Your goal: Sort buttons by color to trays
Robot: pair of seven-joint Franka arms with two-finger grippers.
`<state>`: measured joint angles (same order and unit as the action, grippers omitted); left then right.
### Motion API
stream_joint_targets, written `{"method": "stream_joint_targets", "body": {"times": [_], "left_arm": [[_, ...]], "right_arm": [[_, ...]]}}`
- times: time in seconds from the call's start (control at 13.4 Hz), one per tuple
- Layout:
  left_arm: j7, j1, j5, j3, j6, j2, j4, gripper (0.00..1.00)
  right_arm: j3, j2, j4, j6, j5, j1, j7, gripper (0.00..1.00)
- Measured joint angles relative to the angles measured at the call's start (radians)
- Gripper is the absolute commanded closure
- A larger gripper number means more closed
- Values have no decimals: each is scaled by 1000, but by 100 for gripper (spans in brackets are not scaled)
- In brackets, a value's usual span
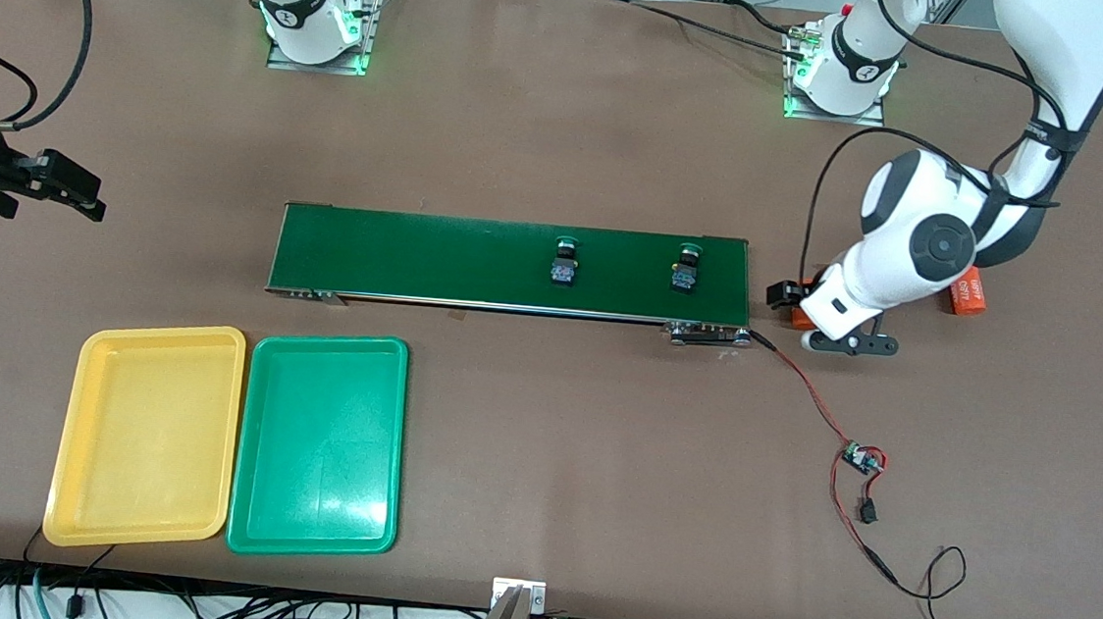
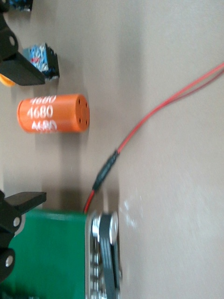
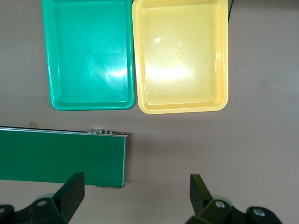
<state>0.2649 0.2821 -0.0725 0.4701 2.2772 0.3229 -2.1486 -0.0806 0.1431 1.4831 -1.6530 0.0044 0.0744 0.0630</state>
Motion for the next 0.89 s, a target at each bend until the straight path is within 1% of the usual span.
{"method": "stream_joint_targets", "body": {"times": [0.45,0.67,0.82,0.89], "left_arm": [[-24,26,0,-8,0,97,-4,0],[-26,26,0,-9,2,121,-4,0],[-34,27,-23,-17,2,130,-4,0],[-35,28,-37,-20,2,136,-4,5]], "right_arm": [[-1,4,0,-4,-1,-3,0,0],[-3,4,0,-4,-1,-5,0,0],[-3,4,0,-4,-1,-5,0,0],[-3,4,0,-3,-1,-6,0,0]]}}
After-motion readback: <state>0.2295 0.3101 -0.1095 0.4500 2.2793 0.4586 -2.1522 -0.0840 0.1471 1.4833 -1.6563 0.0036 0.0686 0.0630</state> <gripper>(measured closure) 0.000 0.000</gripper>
